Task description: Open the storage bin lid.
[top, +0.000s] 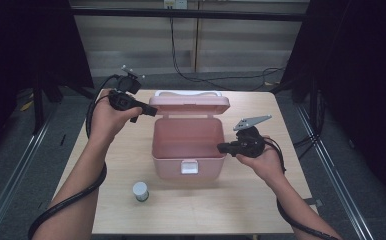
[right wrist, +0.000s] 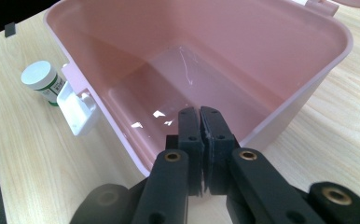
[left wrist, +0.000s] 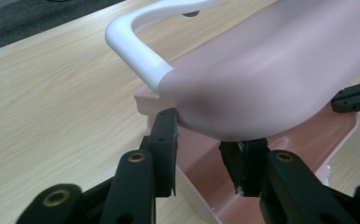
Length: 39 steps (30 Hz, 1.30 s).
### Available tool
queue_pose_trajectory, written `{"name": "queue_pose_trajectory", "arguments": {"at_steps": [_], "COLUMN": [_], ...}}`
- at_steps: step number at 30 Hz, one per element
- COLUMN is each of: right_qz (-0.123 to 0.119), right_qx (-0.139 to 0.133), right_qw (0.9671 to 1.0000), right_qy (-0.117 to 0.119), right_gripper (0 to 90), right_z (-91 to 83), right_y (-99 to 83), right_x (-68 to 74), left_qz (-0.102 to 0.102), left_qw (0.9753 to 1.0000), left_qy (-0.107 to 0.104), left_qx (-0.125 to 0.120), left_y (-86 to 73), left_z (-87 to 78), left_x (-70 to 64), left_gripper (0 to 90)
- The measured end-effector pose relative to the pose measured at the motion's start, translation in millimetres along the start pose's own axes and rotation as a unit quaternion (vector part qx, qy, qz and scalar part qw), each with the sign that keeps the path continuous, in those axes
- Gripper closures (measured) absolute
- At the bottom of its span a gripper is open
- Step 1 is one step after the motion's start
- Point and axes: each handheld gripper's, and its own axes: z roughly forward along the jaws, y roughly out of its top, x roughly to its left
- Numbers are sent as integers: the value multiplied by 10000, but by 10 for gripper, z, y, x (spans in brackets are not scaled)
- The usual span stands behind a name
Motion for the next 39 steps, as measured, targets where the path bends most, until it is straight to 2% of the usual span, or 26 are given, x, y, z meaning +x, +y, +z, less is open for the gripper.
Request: {"name": "queue_pose_trajectory", "arguments": {"at_steps": [8, 11, 21, 26, 28, 37, 39], "right_qz": [-55, -71, -90, -102, -118, -139, -139], "right_qx": [45, 33, 85, 75, 96, 104, 103], "right_qw": [10000, 10000, 9999, 9999, 9999, 9998, 9998], "right_qy": [25, 42, 46, 78, 55, 75, 75], "right_gripper": [871, 872, 871, 871, 869, 866, 866], "right_z": [19, 26, 57, 61, 60, 74, 74], "right_y": [-8, -10, -9, -14, -12, -13, -13], "right_x": [20, 22, 32, 34, 38, 44, 44], "left_qz": [-172, -153, -300, -195, -154, -68, -34], "left_qw": [9998, 9998, 9993, 9995, 9996, 9990, 9986], "left_qy": [99, 147, 195, 225, 244, 421, 517], "left_qx": [-17, 7, 90, 56, 13, -99, -129], "left_y": [50, 69, 115, 105, 106, 124, 130], "left_z": [-8, -18, -41, -27, -9, 48, 56], "left_x": [21, 32, 66, 65, 48, 17, 10], "left_gripper": [725, 755, 828, 818, 787, 707, 684]}}
